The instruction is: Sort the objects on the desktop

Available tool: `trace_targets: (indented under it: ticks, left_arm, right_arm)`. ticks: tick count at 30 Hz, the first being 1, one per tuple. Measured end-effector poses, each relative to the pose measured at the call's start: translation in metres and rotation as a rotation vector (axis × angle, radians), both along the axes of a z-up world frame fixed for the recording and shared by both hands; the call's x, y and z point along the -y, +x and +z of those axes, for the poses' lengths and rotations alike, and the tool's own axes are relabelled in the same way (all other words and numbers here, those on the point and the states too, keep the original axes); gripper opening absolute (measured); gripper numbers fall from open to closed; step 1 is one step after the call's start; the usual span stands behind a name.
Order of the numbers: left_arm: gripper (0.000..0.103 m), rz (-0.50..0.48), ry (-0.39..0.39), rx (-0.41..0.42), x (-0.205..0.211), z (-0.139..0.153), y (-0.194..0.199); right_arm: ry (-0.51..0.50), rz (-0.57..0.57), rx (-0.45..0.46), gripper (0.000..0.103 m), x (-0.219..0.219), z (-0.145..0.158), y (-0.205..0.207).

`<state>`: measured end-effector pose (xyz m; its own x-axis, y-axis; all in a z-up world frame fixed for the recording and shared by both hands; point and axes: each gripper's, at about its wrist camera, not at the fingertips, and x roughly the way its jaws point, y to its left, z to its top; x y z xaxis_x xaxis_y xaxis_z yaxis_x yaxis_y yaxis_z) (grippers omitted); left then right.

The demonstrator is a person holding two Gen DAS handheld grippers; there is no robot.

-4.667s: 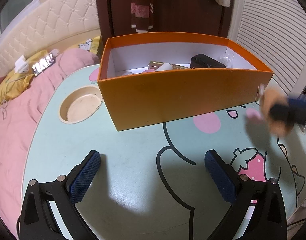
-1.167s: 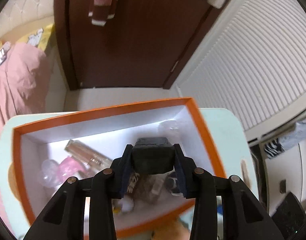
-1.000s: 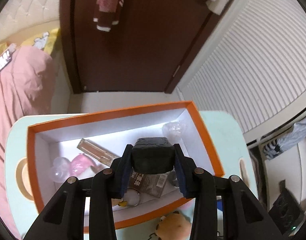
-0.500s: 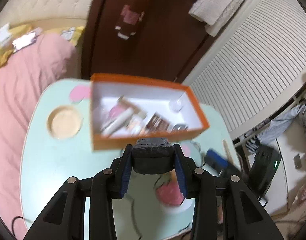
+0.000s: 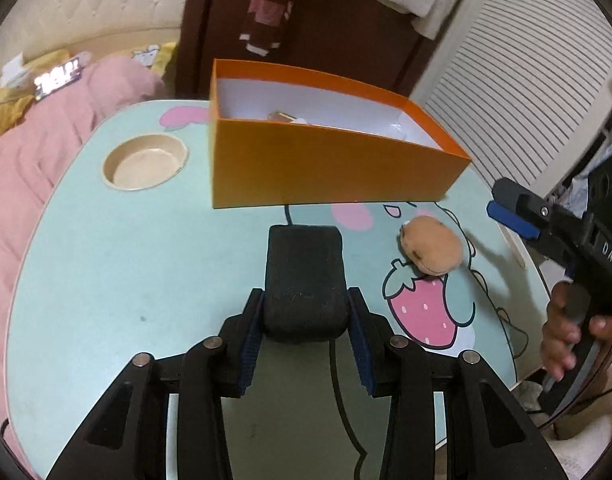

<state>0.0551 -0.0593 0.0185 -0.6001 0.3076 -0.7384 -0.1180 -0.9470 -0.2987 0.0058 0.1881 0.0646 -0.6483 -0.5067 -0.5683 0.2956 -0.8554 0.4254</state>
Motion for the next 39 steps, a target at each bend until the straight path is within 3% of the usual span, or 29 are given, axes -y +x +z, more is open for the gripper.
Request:
trace_targets:
  ticks: [3,4,13,19,21,23,25,27,34,38,39]
  left_arm:
    - [0.078,0.0,0.041,-0.042,0.005,0.002,0.002]
    - [0.083,0.001,0.059,-0.063,0.007,0.003,0.004]
    - [0.088,0.054,0.161,-0.148,0.036,-0.007,0.01]
    - [0.09,0.074,0.208,-0.17,0.047,-0.012,0.013]
    - [0.091,0.071,0.205,-0.172,0.046,-0.012,0.013]
    - [0.091,0.067,0.208,-0.173,0.046,-0.012,0.013]
    - [0.091,0.066,0.217,-0.173,0.047,-0.012,0.014]
    - [0.092,0.065,0.225,-0.174,0.049,-0.012,0.014]
    - [0.092,0.064,0.245,-0.171,0.051,-0.012,0.014]
    - [0.092,0.063,0.252,-0.17,0.052,-0.012,0.014]
    - [0.092,0.063,0.253,-0.17,0.052,-0.012,0.014]
  right_arm:
    - [0.047,0.015,0.002,0.077,0.005,0.007,-0.003]
    - [0.057,0.021,-0.001,0.077,0.007,0.011,-0.004]
    - [0.197,0.075,0.018,0.077,0.028,0.044,-0.051]
    - [0.449,0.12,0.105,0.076,0.055,0.054,-0.11]
    - [0.553,0.16,0.115,0.076,0.068,0.05,-0.126]
    - [0.649,0.199,0.14,0.068,0.079,0.041,-0.141]
    - [0.717,0.224,0.185,0.054,0.087,0.029,-0.156]
    - [0.757,0.246,0.211,0.049,0.095,0.02,-0.166]
    - [0.895,0.21,0.288,0.042,0.106,-0.011,-0.19]
    - [0.992,0.207,0.256,0.041,0.113,-0.022,-0.191]
    - [1.02,0.207,0.246,0.036,0.114,-0.024,-0.19]
